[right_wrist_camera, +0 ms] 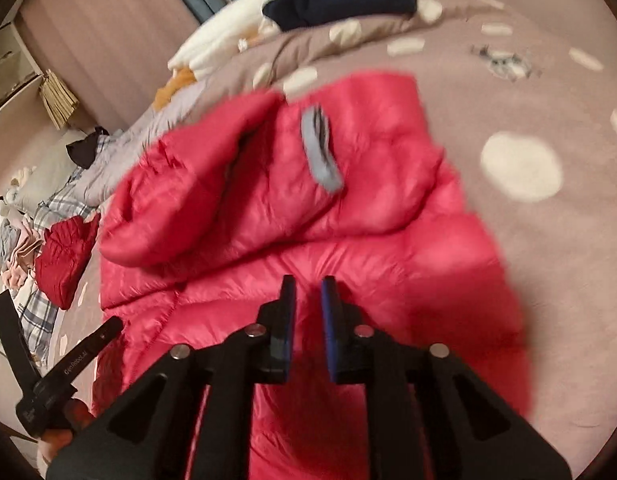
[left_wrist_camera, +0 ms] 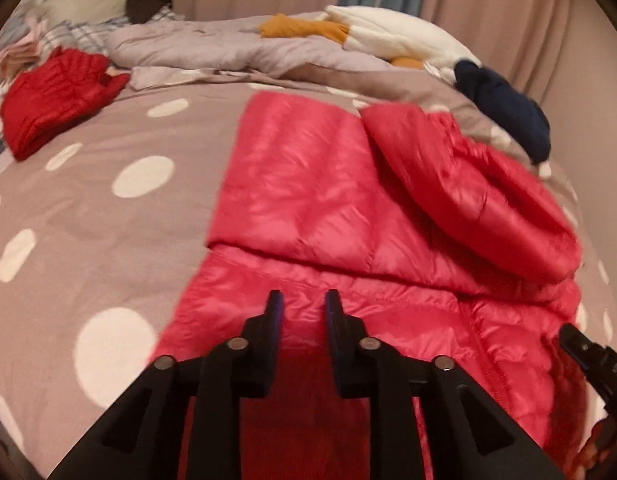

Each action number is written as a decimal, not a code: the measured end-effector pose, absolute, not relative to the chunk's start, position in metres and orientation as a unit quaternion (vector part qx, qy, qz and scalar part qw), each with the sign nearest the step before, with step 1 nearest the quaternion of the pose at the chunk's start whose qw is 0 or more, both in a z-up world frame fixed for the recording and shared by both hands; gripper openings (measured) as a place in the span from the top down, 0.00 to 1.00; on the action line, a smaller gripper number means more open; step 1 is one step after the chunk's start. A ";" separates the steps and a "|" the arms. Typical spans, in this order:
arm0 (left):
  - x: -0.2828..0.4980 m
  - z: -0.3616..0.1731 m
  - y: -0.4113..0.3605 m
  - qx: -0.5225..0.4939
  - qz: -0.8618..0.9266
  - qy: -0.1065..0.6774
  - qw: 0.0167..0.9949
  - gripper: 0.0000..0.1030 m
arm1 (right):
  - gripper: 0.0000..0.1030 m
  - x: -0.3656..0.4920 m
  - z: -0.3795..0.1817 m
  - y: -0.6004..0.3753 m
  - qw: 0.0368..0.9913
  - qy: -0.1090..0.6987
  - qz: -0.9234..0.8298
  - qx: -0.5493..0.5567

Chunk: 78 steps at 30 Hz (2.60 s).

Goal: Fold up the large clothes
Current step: 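Release the folded jacket with both grippers and lift away, then grasp the jacket hem with both grippers and lift it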

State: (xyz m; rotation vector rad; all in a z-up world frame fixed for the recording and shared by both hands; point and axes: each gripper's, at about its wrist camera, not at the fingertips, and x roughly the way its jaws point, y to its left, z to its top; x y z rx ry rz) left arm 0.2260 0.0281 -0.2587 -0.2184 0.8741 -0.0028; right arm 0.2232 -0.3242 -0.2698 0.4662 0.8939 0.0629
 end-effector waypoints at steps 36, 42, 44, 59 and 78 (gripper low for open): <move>0.058 -0.317 0.109 -0.425 -0.176 0.326 0.826 0.03 | 0.17 0.026 -0.311 -0.344 0.850 0.309 0.027 0.425; 0.074 -0.314 0.081 -0.416 -0.214 0.333 0.819 0.03 | 0.17 0.052 -0.317 -0.311 0.803 0.325 0.102 0.490; 0.082 -0.314 0.080 -0.424 -0.217 0.334 0.813 0.03 | 0.17 0.059 -0.313 -0.303 0.817 0.332 0.096 0.461; 0.086 -0.330 0.080 -0.343 -0.106 0.350 0.865 0.79 | 0.76 0.072 -0.317 -0.296 0.897 0.329 0.020 0.293; 0.037 -0.235 0.052 -0.182 -0.044 0.230 0.955 0.84 | 0.88 0.055 -0.227 -0.316 0.937 0.244 0.064 0.242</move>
